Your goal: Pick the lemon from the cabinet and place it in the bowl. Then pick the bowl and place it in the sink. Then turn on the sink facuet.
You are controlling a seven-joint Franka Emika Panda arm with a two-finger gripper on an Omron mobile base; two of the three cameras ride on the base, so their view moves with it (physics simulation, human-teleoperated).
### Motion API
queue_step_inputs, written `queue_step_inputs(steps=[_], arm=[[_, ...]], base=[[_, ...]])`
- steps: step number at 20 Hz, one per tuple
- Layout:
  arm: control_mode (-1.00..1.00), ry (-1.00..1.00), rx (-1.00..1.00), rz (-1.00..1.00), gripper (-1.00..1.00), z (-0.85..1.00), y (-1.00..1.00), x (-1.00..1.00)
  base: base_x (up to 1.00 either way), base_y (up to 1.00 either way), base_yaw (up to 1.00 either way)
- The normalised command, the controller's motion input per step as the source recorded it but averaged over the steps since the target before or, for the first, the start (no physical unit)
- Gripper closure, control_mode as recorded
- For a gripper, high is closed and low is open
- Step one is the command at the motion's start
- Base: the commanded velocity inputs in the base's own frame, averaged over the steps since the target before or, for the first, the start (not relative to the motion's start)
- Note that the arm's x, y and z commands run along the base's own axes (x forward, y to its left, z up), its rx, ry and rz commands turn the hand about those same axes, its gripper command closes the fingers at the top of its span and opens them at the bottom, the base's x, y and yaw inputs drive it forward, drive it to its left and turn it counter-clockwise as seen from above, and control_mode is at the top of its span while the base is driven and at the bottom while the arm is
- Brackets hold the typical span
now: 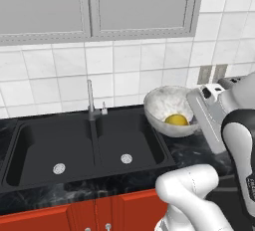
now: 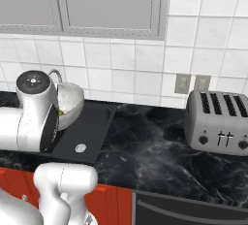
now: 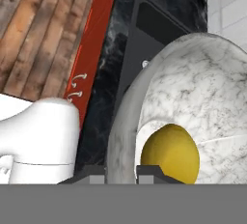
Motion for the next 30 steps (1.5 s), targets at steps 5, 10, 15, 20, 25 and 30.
queue_step_inputs(steps=[5,10,15,20,25,30], arm=[[-1.00,0.00,-0.06,0.12,1.00,-0.54,0.36,0.58],[-1.00,0.00,-0.05,0.00,1.00,-0.28,0.16,0.62],[-1.00,0.10,0.00,0.00,1.00,-0.44,0.02,0.41],[-1.00,0.17,0.01,0.01,1.00,-0.71,0.08,0.29],[-1.00,0.10,-0.01,0.00,1.00,-0.55,0.35,0.69],[-1.00,0.07,0.00,0.01,1.00,-0.51,0.30,0.57]], base=[[0.00,0.00,0.00],[0.00,0.00,0.00],[0.00,0.00,0.00],[0.00,0.00,0.00],[0.00,0.00,0.00],[0.00,0.00,0.00]])
